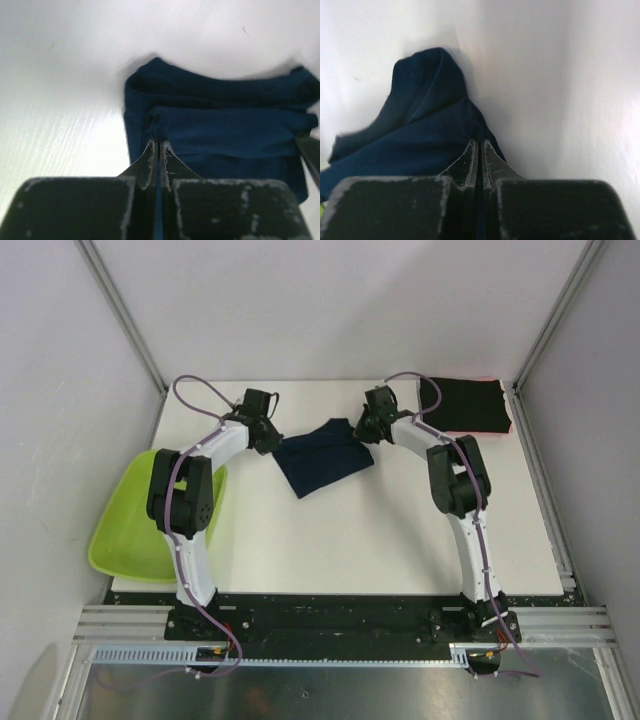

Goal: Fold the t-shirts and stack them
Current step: Fold the long partially folded tshirt into a neat square

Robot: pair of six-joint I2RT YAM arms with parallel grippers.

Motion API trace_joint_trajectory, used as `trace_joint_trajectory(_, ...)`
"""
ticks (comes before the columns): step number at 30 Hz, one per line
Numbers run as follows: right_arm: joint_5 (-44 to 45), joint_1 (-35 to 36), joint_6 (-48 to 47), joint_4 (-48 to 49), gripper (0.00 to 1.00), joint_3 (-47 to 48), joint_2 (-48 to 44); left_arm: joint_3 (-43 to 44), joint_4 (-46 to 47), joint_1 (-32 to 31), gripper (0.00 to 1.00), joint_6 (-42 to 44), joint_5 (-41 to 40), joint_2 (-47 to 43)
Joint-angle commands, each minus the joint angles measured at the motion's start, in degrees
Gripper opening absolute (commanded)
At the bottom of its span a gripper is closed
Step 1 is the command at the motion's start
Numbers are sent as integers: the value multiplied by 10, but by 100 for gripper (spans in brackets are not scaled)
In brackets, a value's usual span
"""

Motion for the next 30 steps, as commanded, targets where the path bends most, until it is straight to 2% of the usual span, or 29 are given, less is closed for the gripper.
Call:
trace_joint_trajectory(1,81,-11,46,2,0,-195,-118,7,-3,-2,0,25,-2,12)
trace_joint_trajectory(6,117,-5,95,23,0,-402,-257,8,-4,-25,0,52,32,8)
trace_joint_trajectory(10,138,7,103,5,0,-485,-353,-37,-4,-46,0,58,36,-39)
trace_joint_trajectory(16,179,24,77,-19,0,-487,-461,-107,-4,-52,0,59,14,-140)
trace_joint_trajectory(21,182,28,73,-19,0,-474,-502,-122,-5,-51,0,74,5,-181)
trace_joint_trajectory(26,153,28,54,60,0,-454,-463,-110,-6,-32,0,73,-1,-171)
trace_joint_trajectory(30,136,17,41,111,0,-417,-390,-58,-6,-18,0,86,-14,-115)
